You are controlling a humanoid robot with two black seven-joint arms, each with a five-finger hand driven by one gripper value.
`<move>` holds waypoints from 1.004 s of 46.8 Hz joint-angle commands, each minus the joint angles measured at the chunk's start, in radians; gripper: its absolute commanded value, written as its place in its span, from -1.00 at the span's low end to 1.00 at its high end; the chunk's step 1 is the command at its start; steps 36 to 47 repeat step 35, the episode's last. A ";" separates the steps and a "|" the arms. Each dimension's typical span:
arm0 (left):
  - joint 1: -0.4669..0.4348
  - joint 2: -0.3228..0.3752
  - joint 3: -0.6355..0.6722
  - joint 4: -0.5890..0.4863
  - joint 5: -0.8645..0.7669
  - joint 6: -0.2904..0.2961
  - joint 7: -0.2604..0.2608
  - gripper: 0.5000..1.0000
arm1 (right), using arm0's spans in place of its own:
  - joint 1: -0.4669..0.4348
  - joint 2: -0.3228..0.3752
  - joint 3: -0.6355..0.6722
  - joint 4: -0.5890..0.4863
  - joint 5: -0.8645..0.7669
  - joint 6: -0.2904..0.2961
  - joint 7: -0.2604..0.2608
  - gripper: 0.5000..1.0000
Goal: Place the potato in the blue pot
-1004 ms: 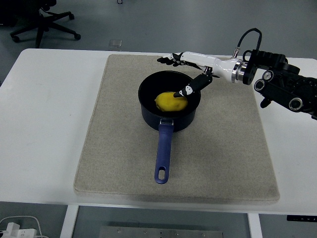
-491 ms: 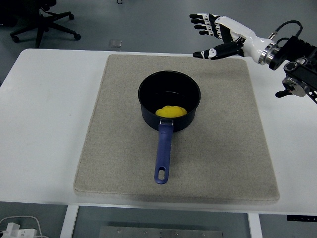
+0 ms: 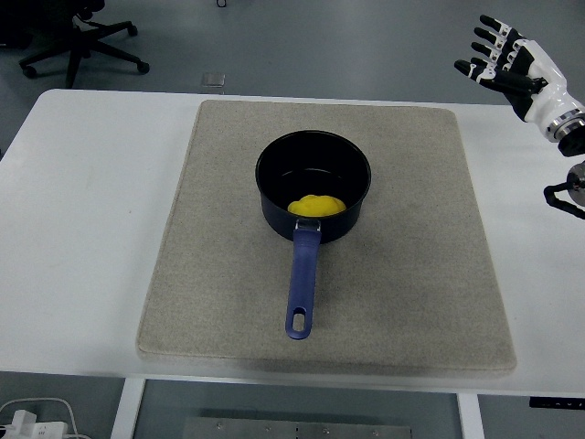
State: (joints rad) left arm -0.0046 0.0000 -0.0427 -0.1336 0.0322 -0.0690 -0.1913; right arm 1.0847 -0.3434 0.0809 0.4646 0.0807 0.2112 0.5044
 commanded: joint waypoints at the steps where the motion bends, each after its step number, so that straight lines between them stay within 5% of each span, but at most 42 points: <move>1: 0.000 0.000 0.001 0.000 0.000 0.000 0.000 0.98 | -0.011 0.004 0.003 -0.004 0.076 -0.004 -0.021 0.71; 12: 0.000 0.000 0.001 0.000 0.000 0.000 0.000 0.98 | -0.057 0.009 0.002 -0.004 0.287 -0.007 -0.055 0.71; 47: 0.000 0.000 0.001 0.000 0.000 0.000 0.000 0.98 | -0.132 0.034 0.051 -0.018 0.287 -0.016 -0.057 0.71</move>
